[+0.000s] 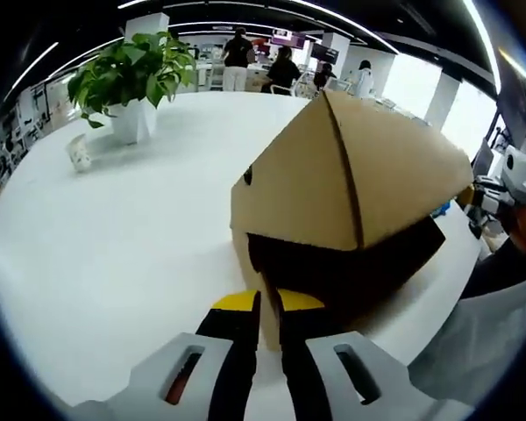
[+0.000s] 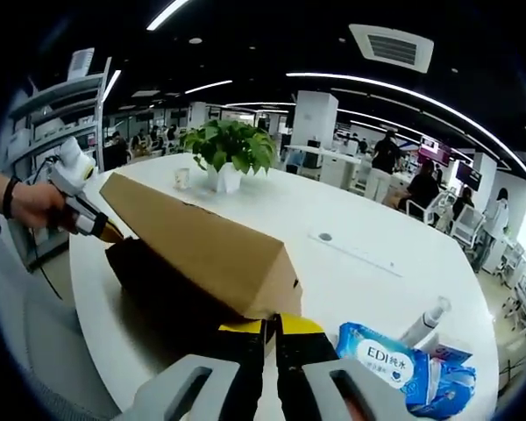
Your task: Operate the shoe box by opening the lid, removing the specified soft item, and placing it in the target area until the item is outside and the box remains undamaged.
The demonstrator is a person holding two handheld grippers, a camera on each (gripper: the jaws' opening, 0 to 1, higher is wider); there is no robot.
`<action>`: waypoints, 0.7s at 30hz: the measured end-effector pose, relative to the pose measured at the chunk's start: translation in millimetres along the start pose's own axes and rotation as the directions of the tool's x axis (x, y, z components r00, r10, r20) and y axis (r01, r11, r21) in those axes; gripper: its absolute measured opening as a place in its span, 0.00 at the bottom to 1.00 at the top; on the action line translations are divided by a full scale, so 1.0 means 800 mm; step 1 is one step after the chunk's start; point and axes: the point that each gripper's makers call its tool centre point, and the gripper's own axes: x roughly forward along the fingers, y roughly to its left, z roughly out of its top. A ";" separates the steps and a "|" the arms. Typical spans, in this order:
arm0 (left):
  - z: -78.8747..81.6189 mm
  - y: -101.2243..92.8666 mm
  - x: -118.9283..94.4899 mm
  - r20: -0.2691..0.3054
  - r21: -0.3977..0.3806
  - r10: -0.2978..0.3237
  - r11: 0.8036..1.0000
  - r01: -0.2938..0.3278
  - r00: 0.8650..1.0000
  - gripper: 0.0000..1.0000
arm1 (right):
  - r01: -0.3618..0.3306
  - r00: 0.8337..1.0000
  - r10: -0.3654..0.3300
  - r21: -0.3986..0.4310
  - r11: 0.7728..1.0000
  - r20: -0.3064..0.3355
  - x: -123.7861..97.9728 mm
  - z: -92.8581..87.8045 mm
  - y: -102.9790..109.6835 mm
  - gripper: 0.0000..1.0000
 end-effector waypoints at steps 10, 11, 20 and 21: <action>0.016 -0.020 -0.026 0.057 0.053 -0.036 0.998 0.033 0.998 0.03 | -0.007 1.000 0.007 0.008 1.000 -0.016 -0.001 -0.008 0.002 0.00; 0.016 -0.022 -0.028 0.058 0.059 -0.043 0.997 0.040 0.997 0.03 | -0.008 1.000 0.008 0.007 1.000 -0.019 -0.001 -0.009 0.003 0.00; 0.021 -0.031 -0.041 0.088 0.098 -0.069 0.993 0.061 0.994 0.00 | -0.027 0.998 0.029 0.029 0.999 -0.047 -0.001 -0.023 0.008 0.00; 0.019 -0.030 -0.041 0.087 0.100 -0.070 0.993 0.061 0.994 0.00 | -0.029 0.998 0.030 0.031 0.999 -0.049 0.000 -0.024 0.009 0.00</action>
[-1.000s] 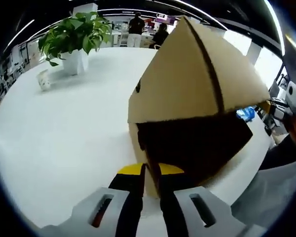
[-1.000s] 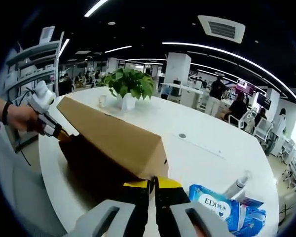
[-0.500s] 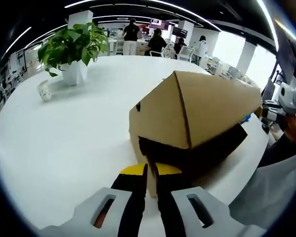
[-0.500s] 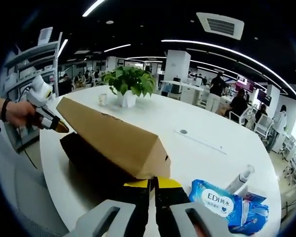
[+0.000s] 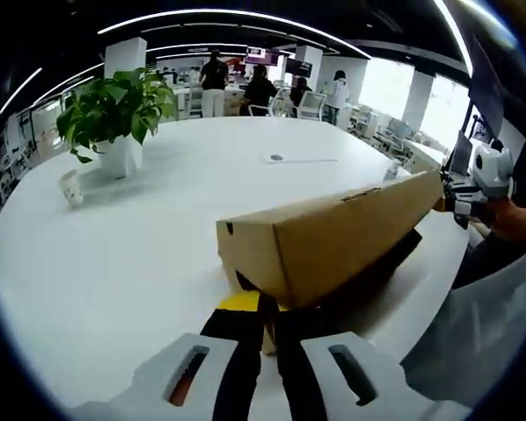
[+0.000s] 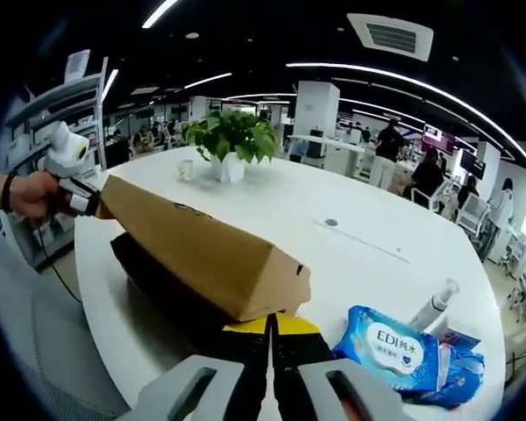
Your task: Operate the shoe box by opening the lid, removing the specified soft item, and placing it in the target area until the item is outside and the box remains undamaged.
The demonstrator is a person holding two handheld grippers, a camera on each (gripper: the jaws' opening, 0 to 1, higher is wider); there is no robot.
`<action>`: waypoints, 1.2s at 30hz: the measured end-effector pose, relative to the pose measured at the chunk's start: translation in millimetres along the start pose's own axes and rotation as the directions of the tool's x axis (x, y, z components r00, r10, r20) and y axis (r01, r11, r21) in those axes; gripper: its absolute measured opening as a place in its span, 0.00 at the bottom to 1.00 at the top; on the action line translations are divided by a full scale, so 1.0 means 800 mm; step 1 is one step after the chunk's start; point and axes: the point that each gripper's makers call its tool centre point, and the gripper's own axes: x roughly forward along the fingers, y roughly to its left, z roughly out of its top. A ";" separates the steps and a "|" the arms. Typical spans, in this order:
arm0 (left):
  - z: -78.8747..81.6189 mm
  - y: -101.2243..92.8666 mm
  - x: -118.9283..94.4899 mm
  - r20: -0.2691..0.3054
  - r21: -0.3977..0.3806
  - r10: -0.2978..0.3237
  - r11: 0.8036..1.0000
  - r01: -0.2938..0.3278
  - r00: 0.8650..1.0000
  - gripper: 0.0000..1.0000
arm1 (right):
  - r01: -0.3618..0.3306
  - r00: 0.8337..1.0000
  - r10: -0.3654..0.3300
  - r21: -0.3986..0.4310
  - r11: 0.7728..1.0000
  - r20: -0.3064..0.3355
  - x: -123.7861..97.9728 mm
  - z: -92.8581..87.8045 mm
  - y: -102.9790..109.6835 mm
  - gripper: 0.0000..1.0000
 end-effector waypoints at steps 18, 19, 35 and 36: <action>-0.006 0.004 -0.008 0.011 0.010 -0.012 1.000 0.012 1.000 0.00 | -0.024 1.000 0.024 0.008 1.000 -0.009 0.003 -0.008 0.008 0.00; -0.007 0.004 -0.008 0.010 0.009 -0.011 1.000 0.011 1.000 0.00 | -0.026 1.000 0.026 0.009 1.000 -0.009 0.003 -0.008 0.008 0.00; -0.023 0.001 -0.013 -0.004 0.011 -0.033 0.999 0.033 0.999 0.00 | -0.045 0.999 0.046 0.025 0.999 -0.028 0.004 -0.024 0.009 0.00; -0.023 0.001 -0.013 -0.005 0.013 -0.033 0.999 0.033 0.999 0.00 | -0.046 0.999 0.047 0.028 0.999 -0.027 0.004 -0.025 0.009 0.00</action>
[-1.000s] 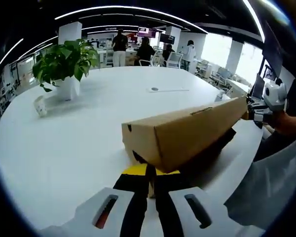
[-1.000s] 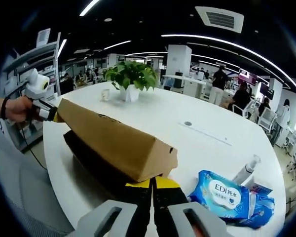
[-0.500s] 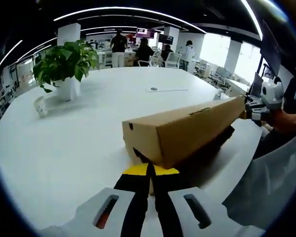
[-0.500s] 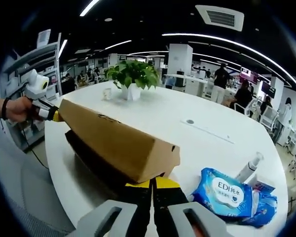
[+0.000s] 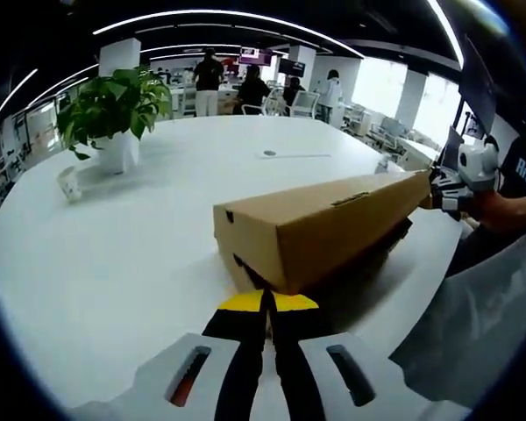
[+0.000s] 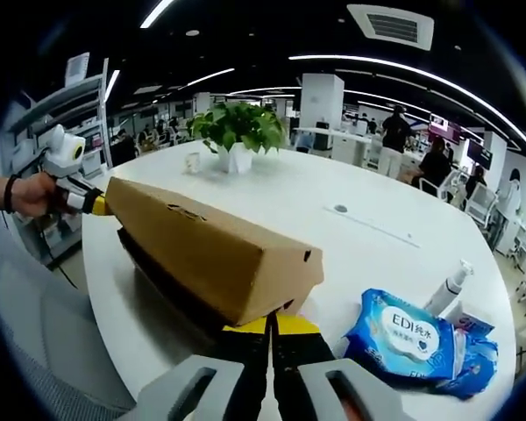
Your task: Operate the shoe box by opening the lid, removing the specified soft item, and placing it in the target area until the item is outside and the box remains undamaged.
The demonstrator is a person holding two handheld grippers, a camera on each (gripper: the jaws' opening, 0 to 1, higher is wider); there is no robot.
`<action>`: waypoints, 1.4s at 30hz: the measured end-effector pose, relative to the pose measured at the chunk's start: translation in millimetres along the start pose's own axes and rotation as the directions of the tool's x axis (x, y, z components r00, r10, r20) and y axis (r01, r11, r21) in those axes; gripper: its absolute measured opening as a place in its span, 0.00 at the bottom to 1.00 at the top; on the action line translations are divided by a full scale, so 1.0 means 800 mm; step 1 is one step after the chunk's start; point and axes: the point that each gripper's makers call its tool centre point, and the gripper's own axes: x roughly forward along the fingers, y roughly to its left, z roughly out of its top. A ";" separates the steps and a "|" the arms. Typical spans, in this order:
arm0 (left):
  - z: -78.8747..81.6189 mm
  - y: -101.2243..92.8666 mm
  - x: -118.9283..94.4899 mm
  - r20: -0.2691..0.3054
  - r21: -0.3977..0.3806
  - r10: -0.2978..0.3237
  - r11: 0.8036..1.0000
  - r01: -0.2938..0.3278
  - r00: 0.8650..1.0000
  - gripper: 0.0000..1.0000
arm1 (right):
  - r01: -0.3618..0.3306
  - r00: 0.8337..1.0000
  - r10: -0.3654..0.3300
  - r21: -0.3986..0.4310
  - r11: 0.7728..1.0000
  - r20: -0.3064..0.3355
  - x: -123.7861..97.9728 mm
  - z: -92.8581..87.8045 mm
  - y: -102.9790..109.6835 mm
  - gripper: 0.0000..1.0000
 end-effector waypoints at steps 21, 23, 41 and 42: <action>-0.015 0.001 -0.002 -0.022 0.004 -0.008 1.000 0.008 1.000 0.00 | -0.008 1.000 0.008 0.008 1.000 -0.027 0.006 -0.017 0.000 0.00; -0.018 0.001 -0.002 -0.025 0.001 -0.009 1.000 0.009 1.000 0.00 | -0.006 1.000 0.006 0.010 1.000 -0.029 0.006 -0.019 0.000 0.00; -0.032 0.000 -0.004 -0.043 -0.013 -0.011 1.000 0.010 0.999 0.00 | -0.004 0.998 0.005 0.018 1.000 -0.058 0.011 -0.037 -0.001 0.00; -0.033 -0.001 -0.004 -0.043 -0.013 -0.011 1.000 0.011 0.999 0.00 | -0.003 0.998 0.004 0.021 1.000 -0.059 0.012 -0.039 -0.001 0.00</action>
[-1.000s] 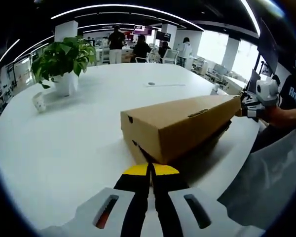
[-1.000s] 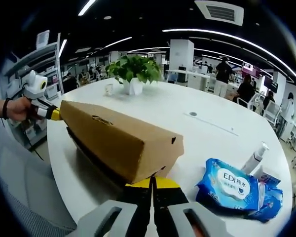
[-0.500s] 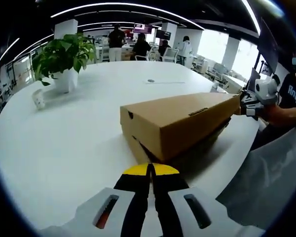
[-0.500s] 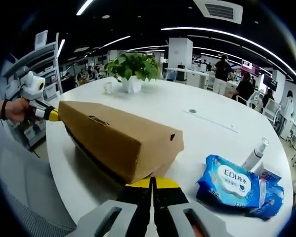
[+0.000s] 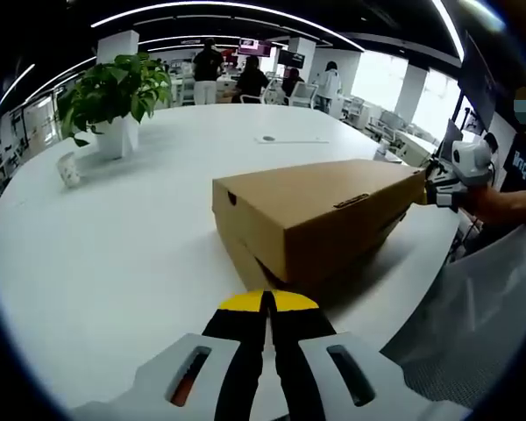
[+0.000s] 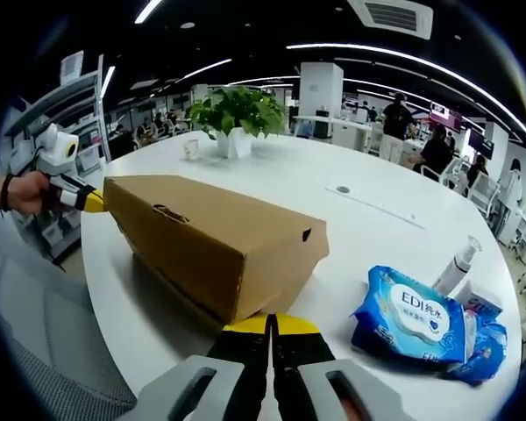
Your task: Operate the shoe box by opening the lid, removing the specified soft item, and placing it in the target area until the item is outside and the box remains undamaged.
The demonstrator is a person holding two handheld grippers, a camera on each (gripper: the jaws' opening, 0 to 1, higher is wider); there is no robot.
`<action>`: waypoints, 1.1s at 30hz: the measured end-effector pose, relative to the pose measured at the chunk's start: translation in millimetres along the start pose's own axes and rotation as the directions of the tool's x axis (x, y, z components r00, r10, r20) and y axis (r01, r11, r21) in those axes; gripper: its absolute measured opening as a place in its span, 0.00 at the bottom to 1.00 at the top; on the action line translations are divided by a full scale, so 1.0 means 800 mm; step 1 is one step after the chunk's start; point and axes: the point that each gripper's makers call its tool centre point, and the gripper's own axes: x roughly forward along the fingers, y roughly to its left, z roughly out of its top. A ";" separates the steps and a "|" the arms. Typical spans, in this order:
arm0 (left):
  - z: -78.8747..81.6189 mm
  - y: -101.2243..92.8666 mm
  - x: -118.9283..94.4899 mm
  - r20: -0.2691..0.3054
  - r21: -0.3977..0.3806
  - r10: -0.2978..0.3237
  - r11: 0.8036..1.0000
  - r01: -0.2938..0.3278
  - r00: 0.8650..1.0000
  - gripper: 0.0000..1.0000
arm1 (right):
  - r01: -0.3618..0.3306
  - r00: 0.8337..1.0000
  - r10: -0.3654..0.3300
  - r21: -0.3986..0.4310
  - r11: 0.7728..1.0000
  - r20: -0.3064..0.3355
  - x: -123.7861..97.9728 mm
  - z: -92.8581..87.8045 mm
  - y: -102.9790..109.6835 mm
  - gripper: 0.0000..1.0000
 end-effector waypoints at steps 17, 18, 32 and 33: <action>-0.005 -0.002 -0.002 -0.003 -0.006 -0.002 1.000 0.002 1.000 0.00 | -0.002 0.999 0.002 0.008 1.000 -0.032 0.005 -0.019 -0.005 0.00; -0.005 -0.002 -0.003 -0.002 -0.007 -0.003 1.000 0.003 1.000 0.00 | -0.001 0.999 0.001 0.004 1.000 -0.034 0.004 -0.020 -0.005 0.00; 0.009 0.017 -0.021 0.068 -0.135 0.026 0.991 -0.017 0.997 0.07 | -0.003 0.999 -0.005 0.165 0.986 0.046 -0.019 0.002 -0.018 0.05; 0.013 0.020 -0.022 0.079 -0.153 0.029 0.988 -0.016 0.996 0.10 | -0.012 0.998 0.000 0.191 0.981 0.062 -0.020 0.006 -0.020 0.08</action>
